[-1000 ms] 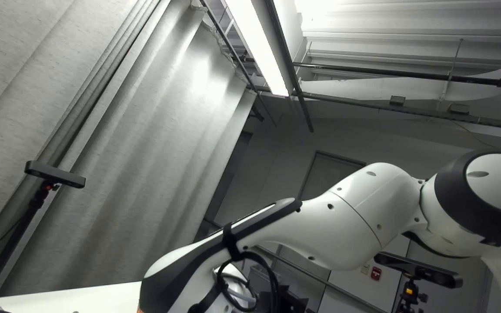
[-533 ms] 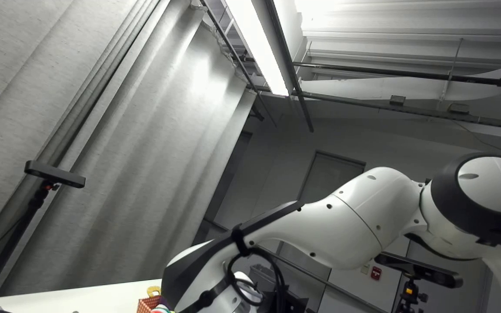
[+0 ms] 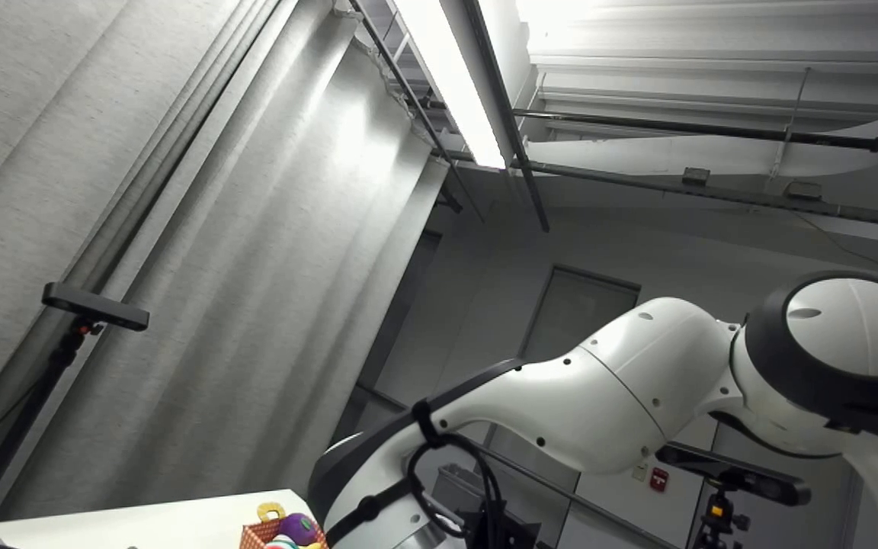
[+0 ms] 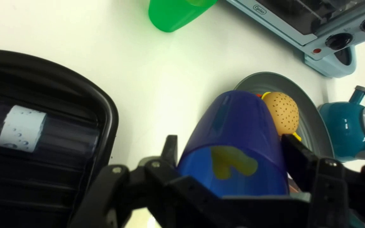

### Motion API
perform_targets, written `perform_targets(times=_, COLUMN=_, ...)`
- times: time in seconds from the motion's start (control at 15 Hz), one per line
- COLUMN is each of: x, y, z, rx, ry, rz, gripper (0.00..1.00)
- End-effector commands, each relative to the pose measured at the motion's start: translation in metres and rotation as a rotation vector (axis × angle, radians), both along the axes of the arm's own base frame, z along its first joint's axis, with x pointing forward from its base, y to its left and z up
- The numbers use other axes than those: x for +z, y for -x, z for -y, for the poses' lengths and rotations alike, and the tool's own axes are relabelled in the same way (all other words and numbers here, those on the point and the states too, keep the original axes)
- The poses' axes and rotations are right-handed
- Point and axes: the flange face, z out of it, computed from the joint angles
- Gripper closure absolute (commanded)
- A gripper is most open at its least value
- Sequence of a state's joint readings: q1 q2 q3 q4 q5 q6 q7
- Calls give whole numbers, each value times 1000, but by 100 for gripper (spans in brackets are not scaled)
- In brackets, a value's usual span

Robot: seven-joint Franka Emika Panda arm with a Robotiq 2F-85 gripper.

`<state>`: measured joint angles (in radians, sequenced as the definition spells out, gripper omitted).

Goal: Pick up the blue cup and pour its contents in the white bowl

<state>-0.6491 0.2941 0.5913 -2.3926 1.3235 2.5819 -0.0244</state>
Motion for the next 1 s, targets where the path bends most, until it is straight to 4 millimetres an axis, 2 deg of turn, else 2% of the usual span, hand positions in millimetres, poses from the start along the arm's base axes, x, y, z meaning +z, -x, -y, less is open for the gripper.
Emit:
perform_targets(times=0.0, x=3, y=-3, z=4, rx=-6, ry=-87, rz=66, gripper=44)
perform_targets(times=0.33, x=-7, y=1, z=8, rx=-5, ry=-147, rz=75, gripper=44)
perform_targets(times=0.93, x=-5, y=4, z=15, rx=-30, ry=-247, rz=151, gripper=44)
